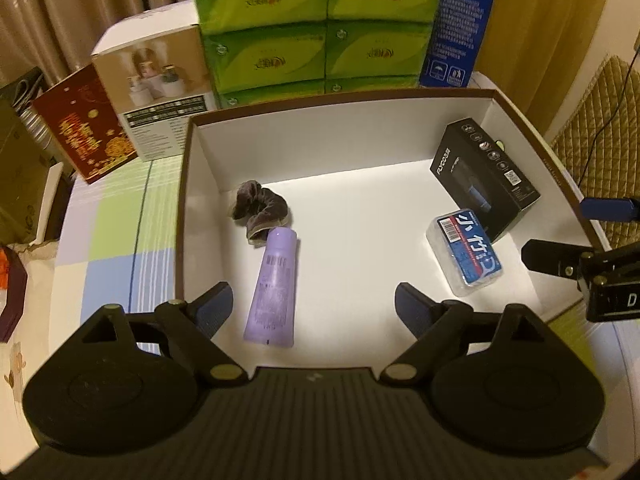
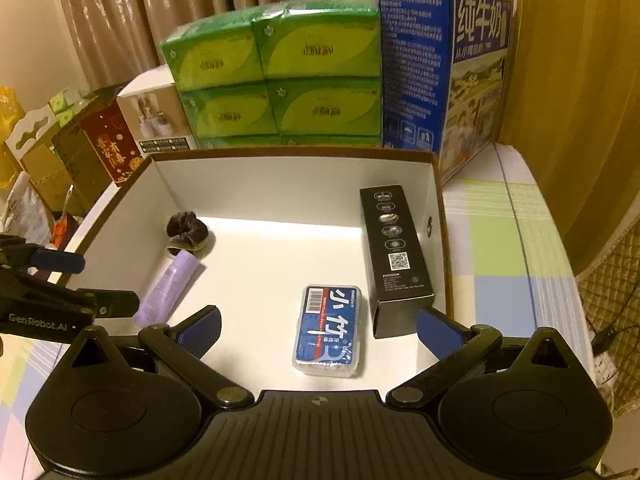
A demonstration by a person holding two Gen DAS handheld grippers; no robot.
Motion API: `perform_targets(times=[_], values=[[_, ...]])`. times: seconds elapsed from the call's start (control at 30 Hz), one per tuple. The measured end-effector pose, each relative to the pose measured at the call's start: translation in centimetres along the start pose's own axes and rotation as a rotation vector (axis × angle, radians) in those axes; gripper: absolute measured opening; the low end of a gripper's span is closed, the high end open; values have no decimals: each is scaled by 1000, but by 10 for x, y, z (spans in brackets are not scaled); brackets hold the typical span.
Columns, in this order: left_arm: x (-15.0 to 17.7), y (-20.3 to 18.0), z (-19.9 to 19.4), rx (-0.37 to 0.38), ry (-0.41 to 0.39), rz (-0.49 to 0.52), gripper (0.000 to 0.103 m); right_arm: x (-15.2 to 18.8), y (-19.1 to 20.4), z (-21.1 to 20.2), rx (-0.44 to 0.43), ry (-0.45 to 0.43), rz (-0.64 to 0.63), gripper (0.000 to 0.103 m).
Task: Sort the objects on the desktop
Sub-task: 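Withdraw both tools from the cardboard box back over the loose table items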
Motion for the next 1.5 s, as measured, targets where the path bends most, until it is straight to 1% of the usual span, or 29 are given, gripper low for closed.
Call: perform_targets(times=[0.2,0.3,0.47,0.63,0.97,1.17,1.5], values=[[14,0,-29,-24,-25,-22,86,10,8,-22,-17,-15,-16,101],[23,1,-44,-34,-42,-28,88,15,10,-35,-27,-30,-7,101],[38,1,-65,-28,-56,-48,88,24,15,-55,-43,-49,11,101],[51,-2,-85,-50,-75,-56,88,33,23,-72,-62,-63,19,101],[79,-11,-120,-36,-109,-65,88,55,34,-107,-80,-91,1,101],[95,-18,-138,-28,-120,-64,88,74,34,-125,-65,-93,-5,101],[116,-35,-163,-5,-145,-24,88,103,33,-152,-76,-98,-5,101]])
Point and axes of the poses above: each gripper's, at about its wrist camera, not at the fingertips, and z roughly the way its jaws point, y to its left, x to its underside, the point moved 3 cm from there along z, roughly the way its jaws point, and after that the axes turned 12 degrees about z, right-handed, at the moved point
